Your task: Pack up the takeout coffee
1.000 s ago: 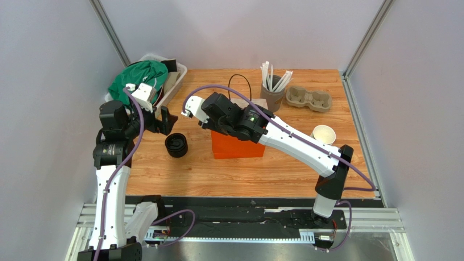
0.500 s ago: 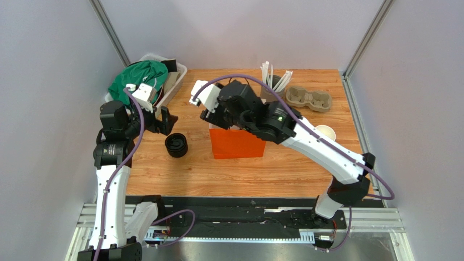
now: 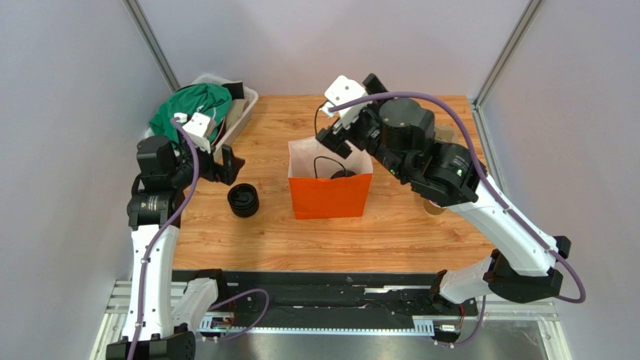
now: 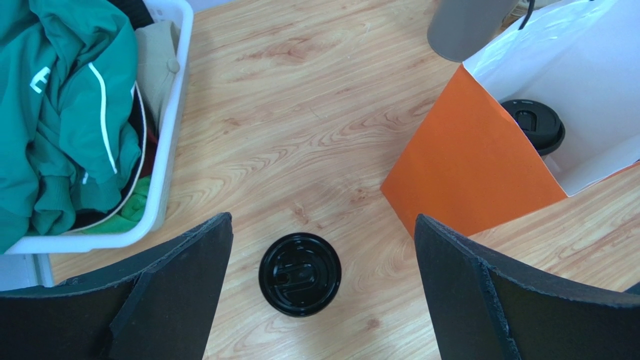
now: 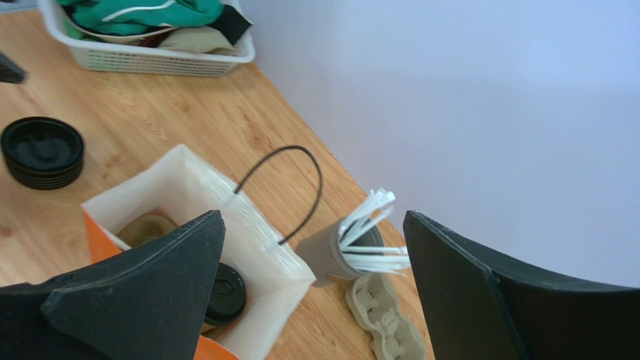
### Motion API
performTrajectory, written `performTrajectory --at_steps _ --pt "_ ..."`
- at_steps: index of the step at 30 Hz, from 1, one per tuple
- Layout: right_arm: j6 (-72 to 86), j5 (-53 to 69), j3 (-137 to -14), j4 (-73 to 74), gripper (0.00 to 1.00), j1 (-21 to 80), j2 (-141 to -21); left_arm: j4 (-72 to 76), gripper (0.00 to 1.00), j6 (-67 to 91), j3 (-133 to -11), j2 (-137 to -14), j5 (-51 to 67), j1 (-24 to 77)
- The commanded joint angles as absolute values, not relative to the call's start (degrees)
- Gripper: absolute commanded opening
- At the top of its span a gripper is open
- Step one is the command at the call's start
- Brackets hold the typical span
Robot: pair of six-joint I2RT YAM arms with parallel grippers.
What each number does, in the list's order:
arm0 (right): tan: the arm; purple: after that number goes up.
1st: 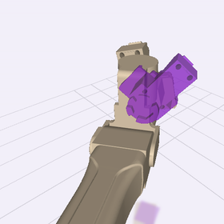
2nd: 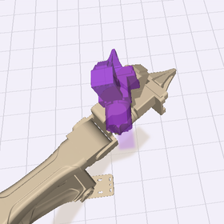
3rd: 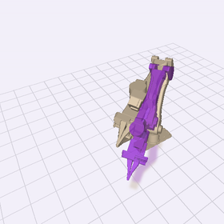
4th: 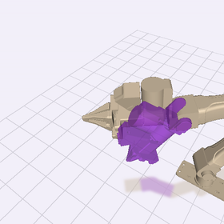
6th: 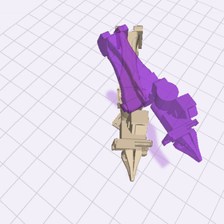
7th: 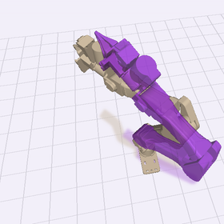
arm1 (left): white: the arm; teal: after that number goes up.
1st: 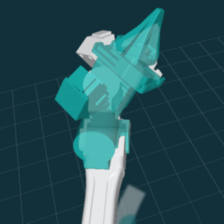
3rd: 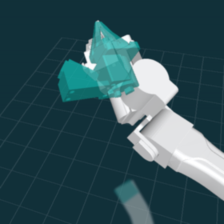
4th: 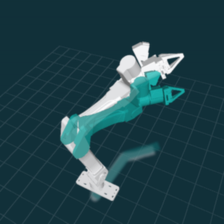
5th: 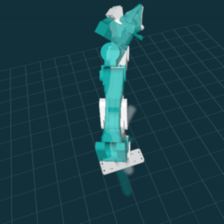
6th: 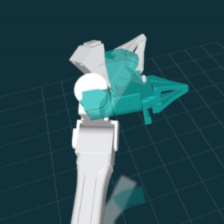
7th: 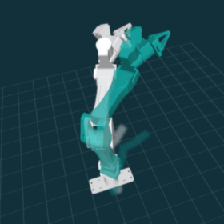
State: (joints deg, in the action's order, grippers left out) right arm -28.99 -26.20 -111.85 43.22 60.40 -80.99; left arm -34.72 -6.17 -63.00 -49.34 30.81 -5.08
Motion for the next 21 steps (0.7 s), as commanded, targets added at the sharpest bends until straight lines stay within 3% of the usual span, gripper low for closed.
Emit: performTrajectory --at_steps 1,9,21 --pt "-28.57 -27.43 -109.26 38.41 0.99 55.29 -75.77 -35.07 0.99 -7.56 -66.80 -49.57 30.76 -5.63" --pt "-24.00 -21.37 -95.13 31.91 0.99 39.66 -66.19 -35.24 0.99 -7.21 -66.97 -49.31 30.32 -5.63" --pt "-24.52 -19.42 -76.39 20.40 0.99 31.73 -51.87 -36.21 0.99 -8.96 -66.97 -46.06 25.93 -5.63"
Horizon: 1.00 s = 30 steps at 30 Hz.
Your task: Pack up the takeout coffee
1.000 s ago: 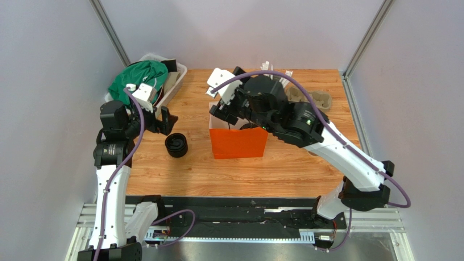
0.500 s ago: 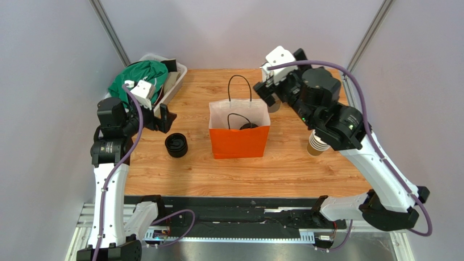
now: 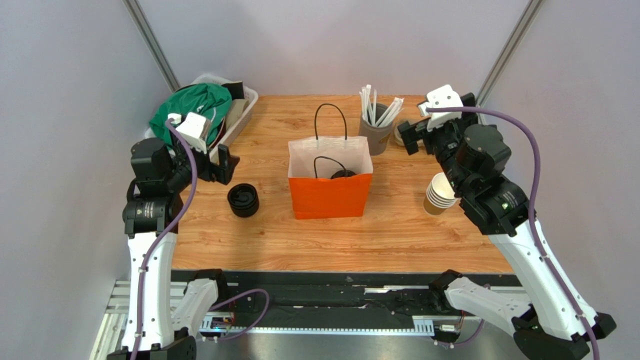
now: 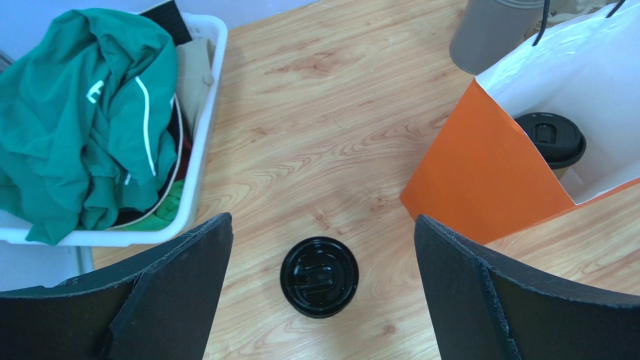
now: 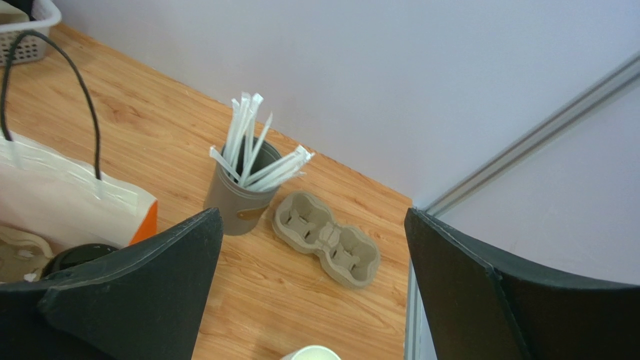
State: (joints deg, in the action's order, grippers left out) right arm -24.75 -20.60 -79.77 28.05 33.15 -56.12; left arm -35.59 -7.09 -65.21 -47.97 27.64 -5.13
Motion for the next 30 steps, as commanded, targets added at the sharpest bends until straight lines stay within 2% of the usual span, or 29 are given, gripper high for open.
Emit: performTrajectory --at_steps 1,5,9,15,21,30 --pt "-24.52 -19.95 -75.16 19.17 0.99 31.73 -50.81 -36.38 0.99 -9.31 -67.49 -45.62 26.01 -5.63" --pt "-25.49 -21.88 -65.85 8.99 0.99 31.64 -45.54 -36.57 0.99 -9.32 -68.99 -43.25 23.39 -5.62" --pt "-24.44 -23.03 -62.41 6.60 0.99 31.64 -42.11 -33.67 0.99 -8.00 -69.26 -39.38 16.01 -5.62" --pt "-21.63 -25.30 -56.96 0.62 0.99 31.64 -37.27 -33.31 0.99 -10.53 -69.52 -37.88 19.67 -5.63" --pt "-18.72 -26.81 -57.92 1.32 0.99 31.64 -37.09 -30.51 0.99 -15.99 -69.61 -39.72 20.58 -5.62" --pt "-18.45 -32.16 -55.90 -3.43 0.99 31.64 -37.18 -21.98 0.99 -8.61 -64.52 -41.66 13.72 -5.63"
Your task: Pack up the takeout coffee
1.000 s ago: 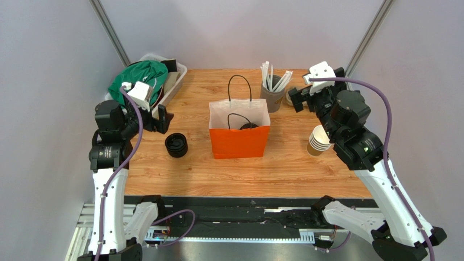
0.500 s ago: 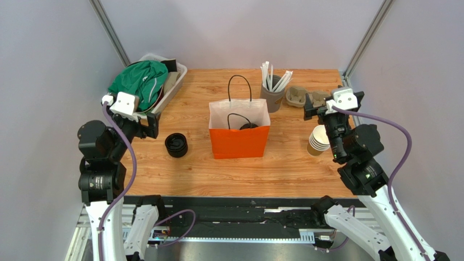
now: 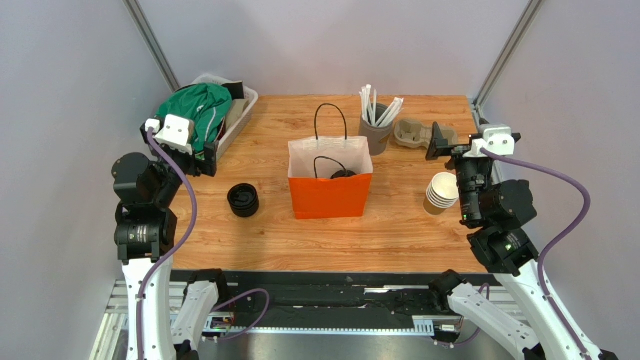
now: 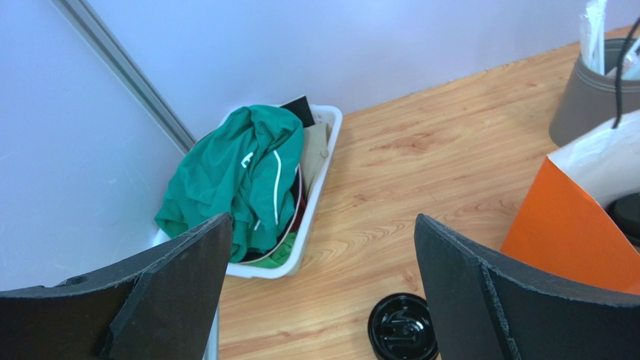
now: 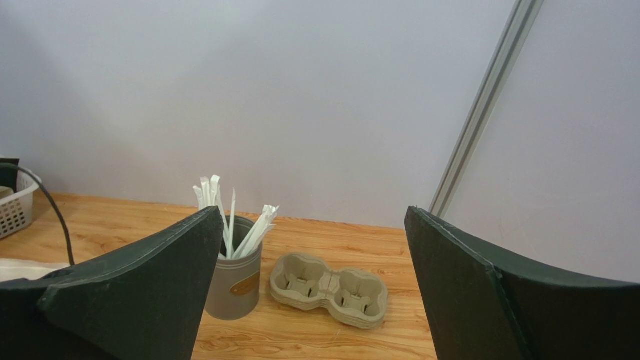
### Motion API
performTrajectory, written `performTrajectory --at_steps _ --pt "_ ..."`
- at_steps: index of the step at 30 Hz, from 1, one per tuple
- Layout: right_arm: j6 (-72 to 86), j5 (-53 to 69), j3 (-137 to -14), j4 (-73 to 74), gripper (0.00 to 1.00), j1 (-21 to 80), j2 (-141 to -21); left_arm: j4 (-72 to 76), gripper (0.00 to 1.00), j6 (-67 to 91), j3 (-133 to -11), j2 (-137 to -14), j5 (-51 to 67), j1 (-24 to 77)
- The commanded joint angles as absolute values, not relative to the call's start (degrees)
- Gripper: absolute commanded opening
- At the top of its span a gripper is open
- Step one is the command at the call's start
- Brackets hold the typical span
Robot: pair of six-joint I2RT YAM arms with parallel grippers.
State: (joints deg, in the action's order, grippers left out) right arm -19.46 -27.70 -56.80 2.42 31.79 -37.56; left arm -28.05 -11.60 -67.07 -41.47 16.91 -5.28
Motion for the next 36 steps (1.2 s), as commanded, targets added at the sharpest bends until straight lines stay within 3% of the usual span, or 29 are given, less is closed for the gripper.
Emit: performTrajectory --at_steps 1,36 --pt "-18.72 -32.52 -55.81 -3.51 0.99 31.64 -36.92 -21.80 0.99 -8.87 -64.08 -41.66 13.10 -5.54" --pt "-18.63 -29.71 -51.42 -4.83 0.99 32.78 -34.28 -20.74 0.99 -5.45 -60.91 -41.75 17.23 -7.47"
